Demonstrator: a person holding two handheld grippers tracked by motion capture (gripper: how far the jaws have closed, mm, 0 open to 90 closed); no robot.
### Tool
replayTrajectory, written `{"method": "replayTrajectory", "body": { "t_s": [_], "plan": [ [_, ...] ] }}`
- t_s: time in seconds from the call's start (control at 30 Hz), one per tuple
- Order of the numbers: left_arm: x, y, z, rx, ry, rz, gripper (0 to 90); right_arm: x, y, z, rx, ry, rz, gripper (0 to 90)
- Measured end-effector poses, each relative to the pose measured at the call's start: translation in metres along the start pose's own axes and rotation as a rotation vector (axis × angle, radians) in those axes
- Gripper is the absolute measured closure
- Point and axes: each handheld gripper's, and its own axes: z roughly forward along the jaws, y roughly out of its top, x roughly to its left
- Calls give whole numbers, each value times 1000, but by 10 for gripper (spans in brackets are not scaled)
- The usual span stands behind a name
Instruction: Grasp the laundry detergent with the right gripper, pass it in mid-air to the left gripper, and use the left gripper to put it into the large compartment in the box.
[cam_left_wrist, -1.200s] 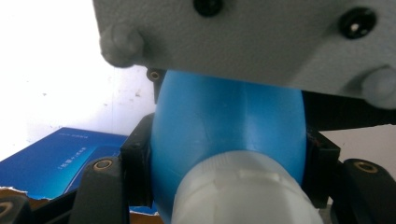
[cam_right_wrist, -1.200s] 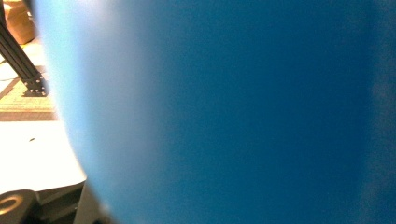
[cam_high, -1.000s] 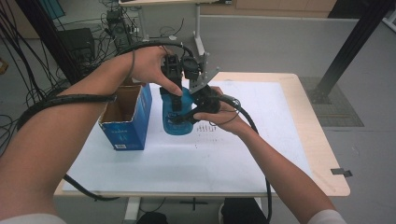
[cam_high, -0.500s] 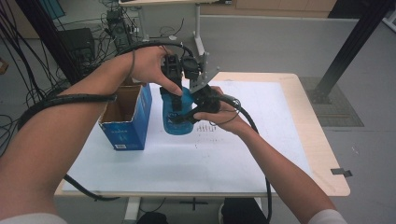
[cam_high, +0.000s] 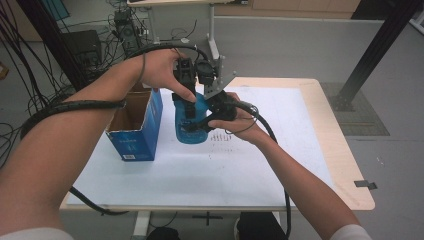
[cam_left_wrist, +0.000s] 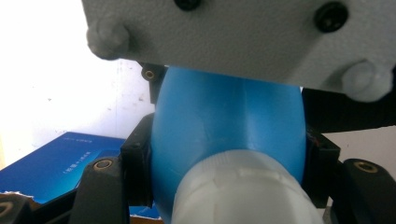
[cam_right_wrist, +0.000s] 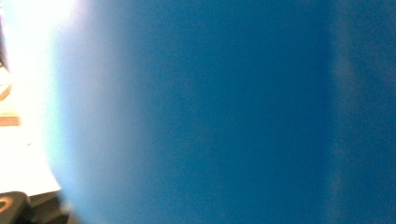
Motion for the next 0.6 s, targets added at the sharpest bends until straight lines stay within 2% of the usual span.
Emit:
{"method": "replayTrajectory", "body": {
  "t_s": [0.33, 0.5, 0.6],
  "plan": [
    [-1, 0, 0, -5, -4, -1, 376, 1, -1, -1, -9, 7, 10, 373],
    [1, -1, -2, -6, -6, -13, 376, 2, -3, -2, -8, -5, 19, 315],
    [2, 0, -3, -5, -9, -30, 376, 2, -5, -5, 2, -34, 35, 265]
  ]
}}
